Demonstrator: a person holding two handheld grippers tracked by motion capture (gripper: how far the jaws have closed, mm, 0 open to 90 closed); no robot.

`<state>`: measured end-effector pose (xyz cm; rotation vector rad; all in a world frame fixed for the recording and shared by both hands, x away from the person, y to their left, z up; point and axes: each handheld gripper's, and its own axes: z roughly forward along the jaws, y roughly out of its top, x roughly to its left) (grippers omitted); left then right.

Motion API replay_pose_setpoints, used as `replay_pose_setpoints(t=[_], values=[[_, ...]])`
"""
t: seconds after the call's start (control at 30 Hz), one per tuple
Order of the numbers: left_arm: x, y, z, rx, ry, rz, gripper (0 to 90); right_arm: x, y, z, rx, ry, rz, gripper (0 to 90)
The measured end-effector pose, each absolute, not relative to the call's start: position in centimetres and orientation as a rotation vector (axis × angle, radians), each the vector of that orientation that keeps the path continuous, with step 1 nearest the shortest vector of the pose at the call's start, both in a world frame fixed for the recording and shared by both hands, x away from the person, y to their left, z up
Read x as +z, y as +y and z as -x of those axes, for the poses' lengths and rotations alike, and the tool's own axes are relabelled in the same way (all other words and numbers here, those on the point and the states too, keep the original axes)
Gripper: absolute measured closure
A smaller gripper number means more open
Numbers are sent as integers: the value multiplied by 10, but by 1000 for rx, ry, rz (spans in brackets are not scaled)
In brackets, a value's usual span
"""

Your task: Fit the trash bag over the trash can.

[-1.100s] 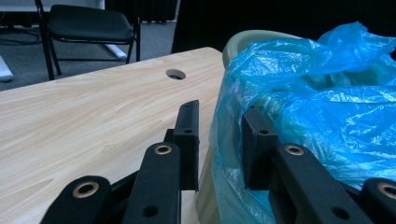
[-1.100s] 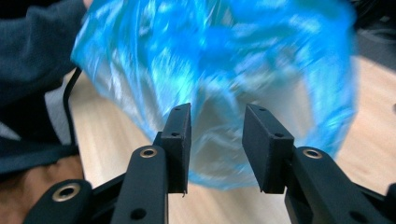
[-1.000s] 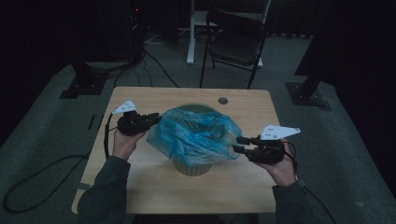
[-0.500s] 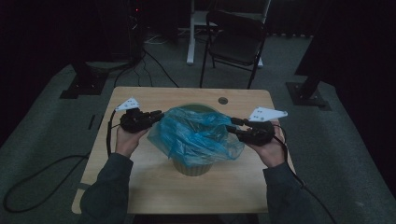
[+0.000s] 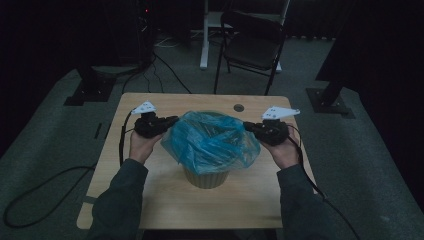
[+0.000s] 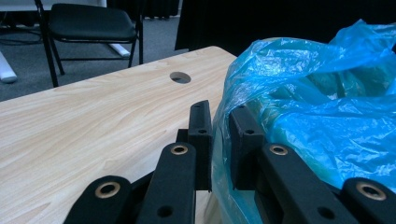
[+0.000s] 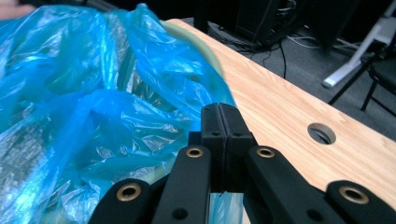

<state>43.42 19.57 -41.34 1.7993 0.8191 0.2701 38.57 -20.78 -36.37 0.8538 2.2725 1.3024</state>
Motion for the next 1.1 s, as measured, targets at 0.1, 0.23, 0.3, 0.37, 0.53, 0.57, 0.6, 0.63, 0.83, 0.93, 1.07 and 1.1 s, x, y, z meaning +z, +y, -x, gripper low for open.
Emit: replay_pose_setpoints(t=[0.1, 0.23, 0.3, 0.37, 0.53, 0.57, 0.6, 0.63, 0.83, 0.93, 1.07, 1.1], values=[[-415, 193, -439, 264, 828, -1798, 819, -367, -212, -391, 1300, 2263, -923, 900], [-418, 188, -447, 251, 842, -1804, 822, -370, -213, -393, 1301, 2260, -953, 900], [-420, 186, -450, 241, 848, -1799, 822, -375, -214, -397, 1274, 2269, -1003, 900], [-422, 185, -452, 236, 855, -1800, 821, -376, -214, -397, 1270, 2268, -1007, 900], [-424, 183, -454, 222, 865, -1790, 810, -378, -214, -397, 1258, 2284, -1023, 856], [-423, 184, -453, 225, 859, -1787, 802, -377, -215, -395, 1271, 2289, -1001, 790], [-422, 185, -452, 226, 855, -1782, 790, -375, -215, -392, 1287, 2278, -982, 745], [-421, 186, -451, 230, 850, -1776, 769, -373, -215, -390, 1295, 2262, -969, 716], [-413, 197, -446, 247, 844, -1735, 721, -357, -216, -379, 1360, 2238, -866, 667], [-410, 201, -443, 253, 830, -1719, 721, -354, -213, -377, 1361, 2241, -835, 663], [-408, 198, -441, 251, 812, -1722, 721, -351, -199, -379, 1397, 2277, -756, 660], [-408, 197, -441, 251, 810, -1723, 722, -352, -196, -381, 1388, 2281, -753, 659]])
